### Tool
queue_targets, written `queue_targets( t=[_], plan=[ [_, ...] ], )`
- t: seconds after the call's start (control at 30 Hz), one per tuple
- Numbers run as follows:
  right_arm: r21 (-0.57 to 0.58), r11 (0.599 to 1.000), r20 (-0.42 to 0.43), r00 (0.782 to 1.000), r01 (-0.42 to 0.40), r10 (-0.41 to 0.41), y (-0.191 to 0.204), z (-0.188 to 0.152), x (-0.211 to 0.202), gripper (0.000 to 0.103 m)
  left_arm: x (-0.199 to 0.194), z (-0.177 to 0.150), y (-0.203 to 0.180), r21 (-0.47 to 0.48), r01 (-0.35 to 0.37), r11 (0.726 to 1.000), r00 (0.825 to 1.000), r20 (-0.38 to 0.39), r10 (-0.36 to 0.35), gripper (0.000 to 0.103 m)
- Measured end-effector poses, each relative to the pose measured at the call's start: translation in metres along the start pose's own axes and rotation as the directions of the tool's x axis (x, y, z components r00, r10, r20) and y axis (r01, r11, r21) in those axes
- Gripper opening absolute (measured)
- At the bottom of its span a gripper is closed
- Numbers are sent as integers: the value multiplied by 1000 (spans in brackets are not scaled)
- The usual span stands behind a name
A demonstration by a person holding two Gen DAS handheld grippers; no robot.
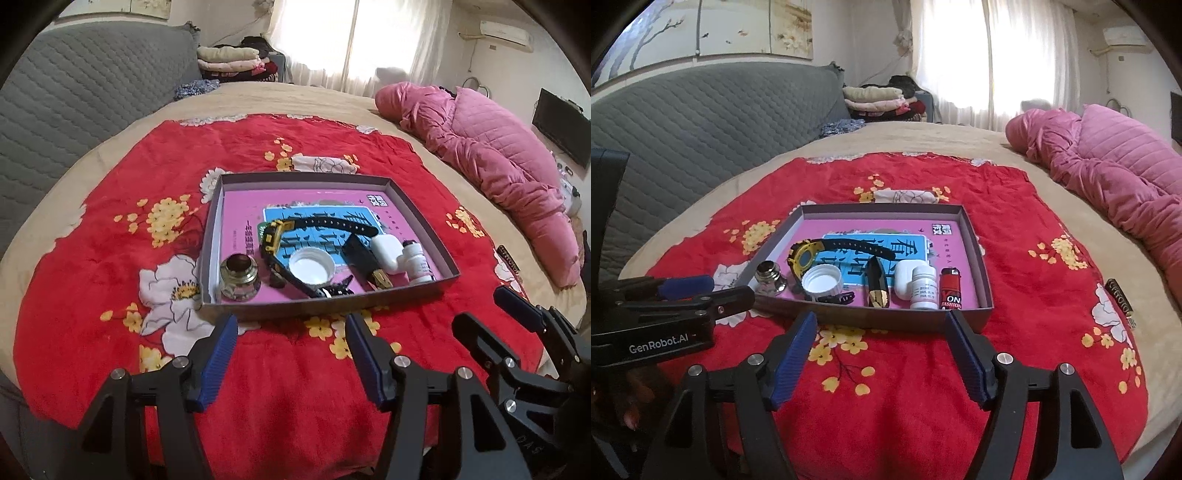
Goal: Organize rigid objects
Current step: 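Open both tools and withdraw them from the box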
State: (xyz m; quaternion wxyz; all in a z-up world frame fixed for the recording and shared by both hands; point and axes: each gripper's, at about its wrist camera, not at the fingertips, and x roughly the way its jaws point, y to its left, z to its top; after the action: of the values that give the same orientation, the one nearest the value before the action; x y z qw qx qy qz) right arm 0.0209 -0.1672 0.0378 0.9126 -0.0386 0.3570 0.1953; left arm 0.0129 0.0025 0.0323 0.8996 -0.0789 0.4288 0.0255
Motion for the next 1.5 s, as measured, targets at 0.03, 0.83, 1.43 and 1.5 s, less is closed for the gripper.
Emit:
queue_targets(
  t=[0.03,0.83,1.43,1.5],
  plan=[
    [3,1000,2,1000,0,0,0,0,-2,73,-1,-1,0,-3,2,1000,1000,-3,-2,60],
    [-15,999,-23,999,44,-44,4,-11,-11,73,-16,-16,-23,61,-27,998,1000,-2,27,60],
    [11,999,-49,997,53,-52,-4,-14,-3,73,3,-23,-11,8,-24,1000,996,-88,25,60],
    [14,999,-52,997,53,-52,-4,-15,-2,73,7,-24,-9,1,-24,1000,995,-99,24,60]
  ],
)
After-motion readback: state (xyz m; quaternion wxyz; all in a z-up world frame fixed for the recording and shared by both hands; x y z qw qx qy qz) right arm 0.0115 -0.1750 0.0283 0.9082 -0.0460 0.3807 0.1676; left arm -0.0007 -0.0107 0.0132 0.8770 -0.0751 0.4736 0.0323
